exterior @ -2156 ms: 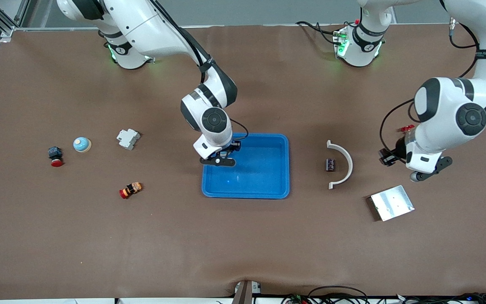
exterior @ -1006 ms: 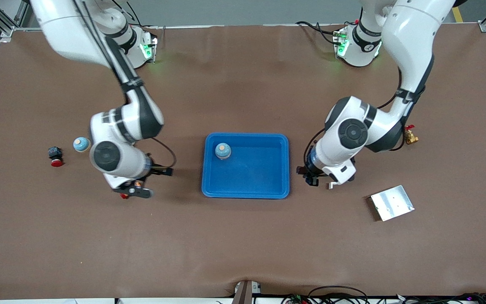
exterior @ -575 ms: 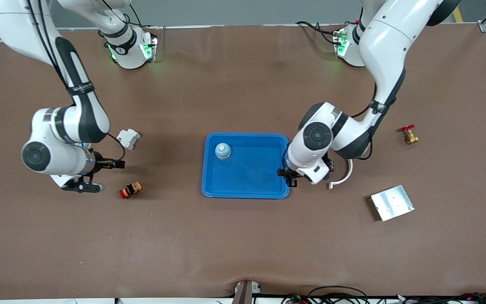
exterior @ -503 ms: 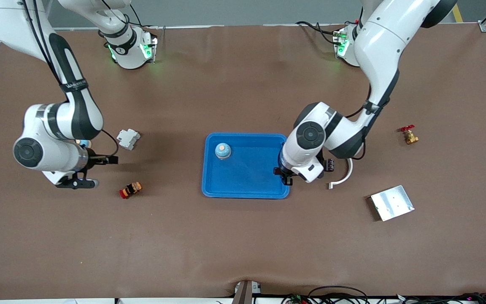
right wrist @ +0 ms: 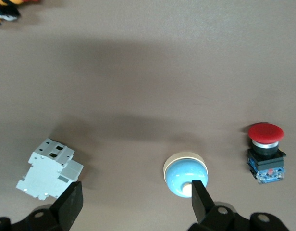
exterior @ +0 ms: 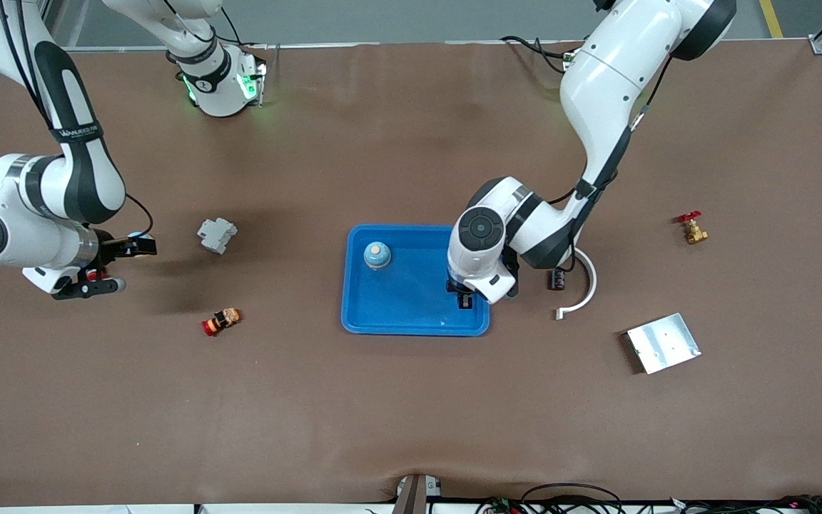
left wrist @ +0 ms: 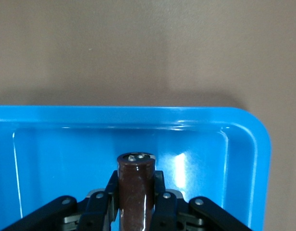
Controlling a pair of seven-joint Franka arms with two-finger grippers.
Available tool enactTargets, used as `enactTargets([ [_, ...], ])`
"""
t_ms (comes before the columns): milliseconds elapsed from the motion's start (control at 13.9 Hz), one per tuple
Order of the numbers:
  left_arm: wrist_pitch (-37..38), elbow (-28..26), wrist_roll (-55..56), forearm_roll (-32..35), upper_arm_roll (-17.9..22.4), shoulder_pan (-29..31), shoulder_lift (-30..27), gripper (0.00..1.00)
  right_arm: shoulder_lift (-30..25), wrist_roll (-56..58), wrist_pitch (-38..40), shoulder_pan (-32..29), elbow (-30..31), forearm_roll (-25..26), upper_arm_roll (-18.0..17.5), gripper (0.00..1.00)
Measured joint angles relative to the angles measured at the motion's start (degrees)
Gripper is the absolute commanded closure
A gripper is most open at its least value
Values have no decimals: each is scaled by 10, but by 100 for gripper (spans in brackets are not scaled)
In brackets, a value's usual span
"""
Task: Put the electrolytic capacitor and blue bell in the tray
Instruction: 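Lower the capacitor into the tray while the right gripper reaches the bell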
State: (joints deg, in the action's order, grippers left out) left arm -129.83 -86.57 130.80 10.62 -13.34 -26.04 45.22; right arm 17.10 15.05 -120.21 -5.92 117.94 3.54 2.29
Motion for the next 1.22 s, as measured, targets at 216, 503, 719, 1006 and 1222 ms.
enactTargets([
  [216,-2,9,0,0,0,-1,11,100,0,1,-66,-8,46,24,-1,0],
  [503,-20,11,0,0,16,-16,22,100,1,51,-112,-58,68,26,-1,0],
  [719,-25,16,0,0,31,-32,27,100,7,63,-118,-86,75,26,0,0],
  [1006,-32,19,0,5,32,-34,30,0,30,63,-135,-89,76,26,-1,0],
  [1222,-37,20,0,9,33,-34,35,0,40,63,-147,-93,76,26,-1,0],
])
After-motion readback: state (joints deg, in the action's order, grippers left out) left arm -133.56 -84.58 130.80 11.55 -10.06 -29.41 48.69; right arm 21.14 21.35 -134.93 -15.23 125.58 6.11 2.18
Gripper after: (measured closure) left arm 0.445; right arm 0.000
